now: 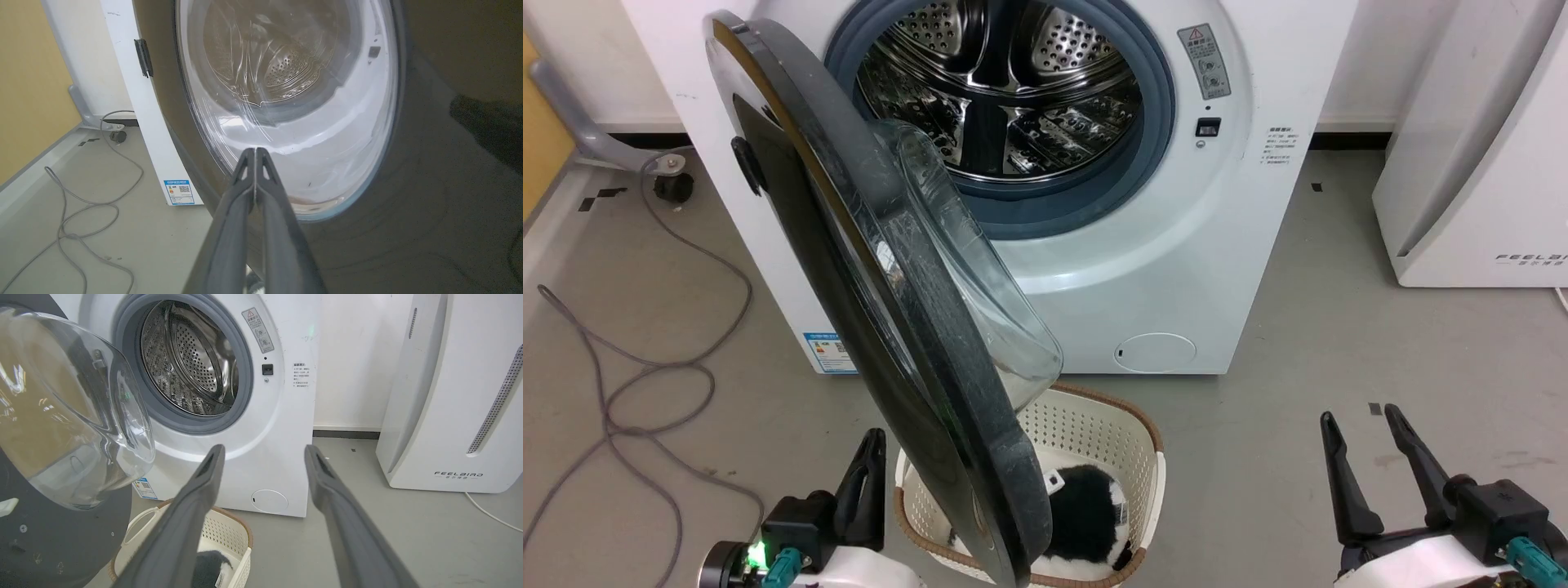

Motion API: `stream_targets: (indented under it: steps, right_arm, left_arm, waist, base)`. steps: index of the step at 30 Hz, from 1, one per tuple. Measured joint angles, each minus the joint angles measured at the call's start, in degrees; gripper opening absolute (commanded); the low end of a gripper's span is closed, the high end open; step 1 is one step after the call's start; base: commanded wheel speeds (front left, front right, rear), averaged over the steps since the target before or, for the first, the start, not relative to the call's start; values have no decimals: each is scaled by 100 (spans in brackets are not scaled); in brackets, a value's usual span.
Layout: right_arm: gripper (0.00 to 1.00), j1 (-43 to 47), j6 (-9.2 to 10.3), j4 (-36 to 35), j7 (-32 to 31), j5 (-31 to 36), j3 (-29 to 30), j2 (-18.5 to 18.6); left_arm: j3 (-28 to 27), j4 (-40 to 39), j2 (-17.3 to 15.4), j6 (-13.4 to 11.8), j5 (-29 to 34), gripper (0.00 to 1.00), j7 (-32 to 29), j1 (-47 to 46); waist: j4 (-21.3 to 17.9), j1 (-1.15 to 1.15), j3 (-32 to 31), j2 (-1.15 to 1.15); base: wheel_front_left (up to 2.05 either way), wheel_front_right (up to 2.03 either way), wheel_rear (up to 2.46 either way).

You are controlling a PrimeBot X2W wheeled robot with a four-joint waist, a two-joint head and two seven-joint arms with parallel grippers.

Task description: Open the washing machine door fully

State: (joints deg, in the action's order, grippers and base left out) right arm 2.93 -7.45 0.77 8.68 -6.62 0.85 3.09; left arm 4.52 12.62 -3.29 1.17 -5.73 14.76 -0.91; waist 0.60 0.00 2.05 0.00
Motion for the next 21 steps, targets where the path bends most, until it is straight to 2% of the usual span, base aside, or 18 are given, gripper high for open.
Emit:
stream_targets:
  steps: [8, 19, 21]
  right_arm:
    - [100, 0, 0, -36, -1, 0, 30, 0]
    - [100, 2, 0, -79, -11, 0, 80, 0]
    - [100, 2, 0, -86, -26, 0, 85, 0]
  left_arm:
    - [-66, -310, 18, -70, -75, 0, -1, -7]
    - [-238, -1976, 25, -260, -198, 0, -1, -250]
    - [-221, -2507, 27, -312, -197, 0, 0, -383]
  waist:
    - [13, 0, 6, 0]
    - [90, 0, -29, 0]
    - [89, 0, -21, 0]
  base:
    - [0, 0, 0]
    - [0, 0, 0]
    - [0, 0, 0]
